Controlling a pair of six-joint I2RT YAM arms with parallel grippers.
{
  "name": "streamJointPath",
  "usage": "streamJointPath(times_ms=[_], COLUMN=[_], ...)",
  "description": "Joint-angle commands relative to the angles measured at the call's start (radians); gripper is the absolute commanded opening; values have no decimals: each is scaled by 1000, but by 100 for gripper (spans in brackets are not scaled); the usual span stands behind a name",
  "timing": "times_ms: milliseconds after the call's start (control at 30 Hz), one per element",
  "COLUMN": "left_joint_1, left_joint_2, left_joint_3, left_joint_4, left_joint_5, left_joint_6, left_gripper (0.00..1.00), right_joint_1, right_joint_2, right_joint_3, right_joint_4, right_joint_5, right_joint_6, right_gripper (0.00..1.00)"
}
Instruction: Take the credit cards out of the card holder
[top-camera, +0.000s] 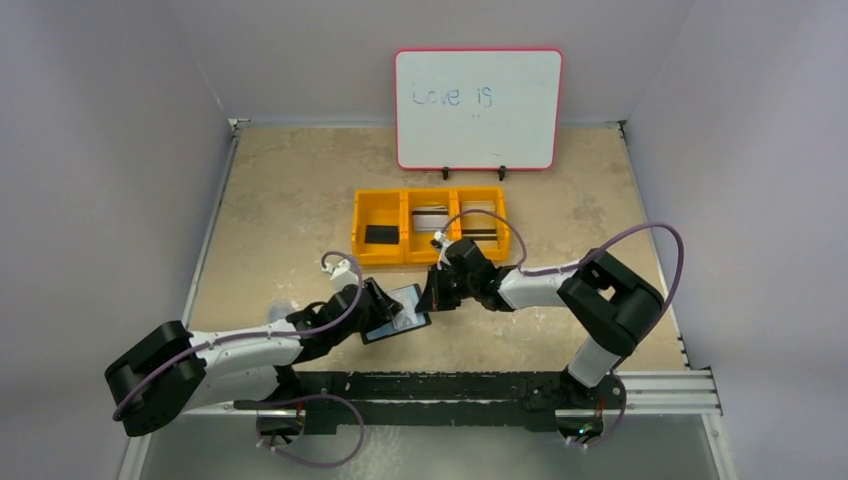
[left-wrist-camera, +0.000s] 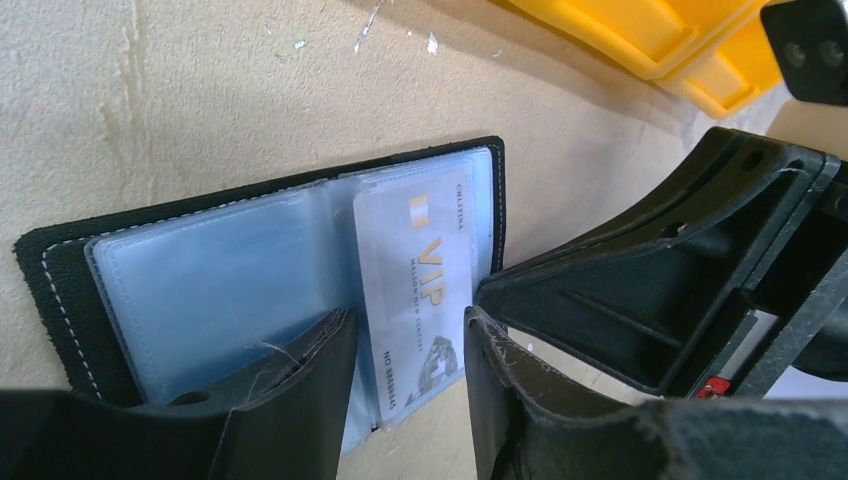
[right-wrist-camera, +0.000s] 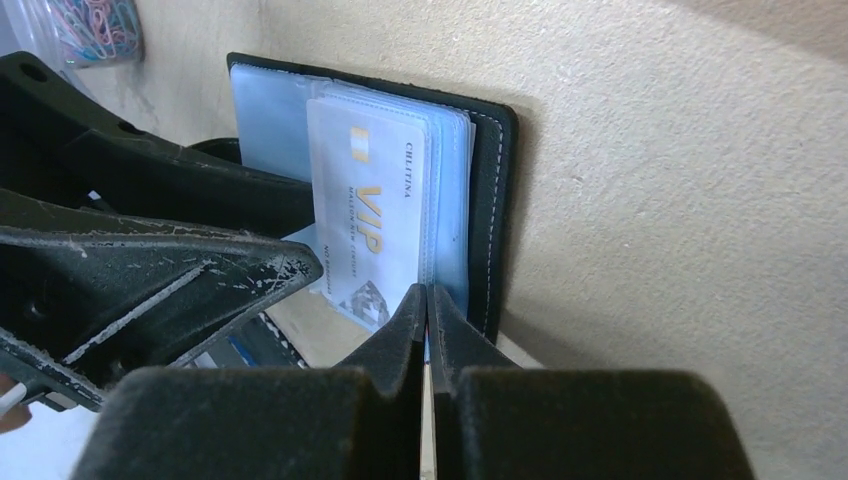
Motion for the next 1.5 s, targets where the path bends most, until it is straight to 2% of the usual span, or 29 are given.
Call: streamJointPath(times_ms=[0,133,333,533,700,833,1033,1167,1300,1467], left_joint_1=[0,0,1,1,1,0,0,0,0,1], left_joint_2=[8,16,-11,-19,-45,-84,-128,-134,-118,-113], left_joint_3=[-65,-134,-158,-200,-216,-209,-206,-226,-240,-208], left_joint_4=[104,201,209,271,282,246,220,257,279,203], left_joint_5=[2,-6,-16,-24,-28,-30,-22,-20,-14,-13], left_joint_6=[-50,-97,-102,-118,-119,-108,-76,-70,-71,-57], left_gripper=[43,42,37,23,6,0,0,0,0,5], right_joint_1=[-2,-2,-1,-1,-1,-1,-3,-5,-4,-4], right_joint_2=[29,35,48,81,81,72,62,73,104,129], right_joint_3=[16,23,29,45,48,48,38,42,62,96], right_joint_4=[18,6,0,-13,-32,-39,8,37,40,-17], right_joint_5=[-45,-41,-36,-38,-25,-16,-39,-58,-71,-8], right_joint_6=[-5,-6,0,1,2,-3,3,18,13,-11], right_gripper=[0,2,4,4,4,7,19,24,25,25])
